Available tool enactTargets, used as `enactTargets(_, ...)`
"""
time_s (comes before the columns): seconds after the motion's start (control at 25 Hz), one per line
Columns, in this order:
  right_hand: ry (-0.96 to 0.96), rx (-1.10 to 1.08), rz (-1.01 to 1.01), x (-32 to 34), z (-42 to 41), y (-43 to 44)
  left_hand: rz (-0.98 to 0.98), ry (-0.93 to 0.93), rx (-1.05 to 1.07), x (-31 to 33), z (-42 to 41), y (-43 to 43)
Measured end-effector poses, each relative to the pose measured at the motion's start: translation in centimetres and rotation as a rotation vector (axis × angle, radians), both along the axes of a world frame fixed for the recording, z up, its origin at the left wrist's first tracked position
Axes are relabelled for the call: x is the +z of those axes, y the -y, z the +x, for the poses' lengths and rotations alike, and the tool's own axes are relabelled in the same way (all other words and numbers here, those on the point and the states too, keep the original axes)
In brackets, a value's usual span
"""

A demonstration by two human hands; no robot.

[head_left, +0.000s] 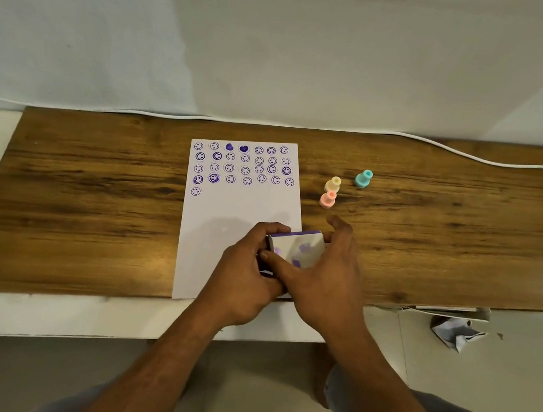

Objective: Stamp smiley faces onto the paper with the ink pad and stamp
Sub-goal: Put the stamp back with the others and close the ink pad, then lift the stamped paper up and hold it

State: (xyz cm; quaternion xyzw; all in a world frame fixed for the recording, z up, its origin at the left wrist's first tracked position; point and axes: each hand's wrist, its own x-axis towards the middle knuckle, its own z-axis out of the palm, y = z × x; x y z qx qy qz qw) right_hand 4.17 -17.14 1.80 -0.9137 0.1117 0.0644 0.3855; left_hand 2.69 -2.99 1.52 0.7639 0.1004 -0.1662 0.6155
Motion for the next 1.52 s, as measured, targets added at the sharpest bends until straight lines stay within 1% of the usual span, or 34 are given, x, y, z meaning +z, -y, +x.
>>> enactTargets(0.08,-0.084,0.000,0.185,0.2,0.7,0.6,-0.048,0.000,0.031,0.1,0.3,-0.5)
enactTargets(0.2,-0.241,-0.085,0.514,0.8,1.8,2.4,-0.109,-0.014,0.063,0.4,0.7,-1.3)
enactTargets(0.28,-0.336,-0.115,0.633,0.8,2.1,3.3,-0.117,-0.015,0.046,0.4,0.8,-1.4)
enactTargets(0.36,-0.365,-0.117,0.671,0.8,2.1,3.5,-0.107,-0.013,0.037,0.4,0.8,-1.3)
enactTargets(0.44,-0.350,-0.134,0.631,0.8,2.4,3.4,-0.073,-0.007,0.033,0.3,0.8,-1.3)
enactTargets(0.52,-0.303,-0.208,0.559,0.6,3.1,4.1,-0.042,-0.002,0.048,0.2,1.0,-1.5)
enactTargets(0.64,-0.205,-0.351,0.446,0.3,4.7,6.7,0.082,0.048,0.183,-0.4,1.2,-2.9)
enactTargets(0.72,-0.172,-0.391,0.328,-0.2,5.6,8.7,0.176,0.077,0.270,-0.8,1.4,-4.0)
enactTargets(0.92,-0.139,-0.376,0.081,-2.1,6.6,10.5,0.347,0.094,0.328,-1.6,1.3,-5.2)
enactTargets(1.08,-0.091,-0.301,-0.140,-2.3,6.5,10.6,0.503,0.097,0.294,-1.9,1.1,-5.6)
enactTargets(1.24,-0.116,-0.271,-0.260,-1.9,6.2,10.0,0.520,0.088,0.263,-1.6,0.8,-5.5)
enactTargets(1.32,-0.036,-0.265,-0.293,-1.3,5.8,8.7,0.535,0.093,0.278,-1.5,0.7,-5.6)
enactTargets(1.36,0.036,-0.218,-0.276,-1.1,5.6,7.5,0.558,0.099,0.284,-1.4,0.7,-5.6)
enactTargets(1.4,0.116,-0.113,-0.246,-1.0,5.1,5.8,0.599,0.107,0.289,-1.4,0.6,-5.7)
enactTargets(1.44,0.183,0.040,-0.231,-1.3,4.2,3.9,0.650,0.108,0.293,-1.3,0.6,-5.6)
enactTargets(1.52,0.228,0.337,-0.286,-2.5,2.1,0.4,0.759,0.045,0.281,-1.4,0.4,-5.3)
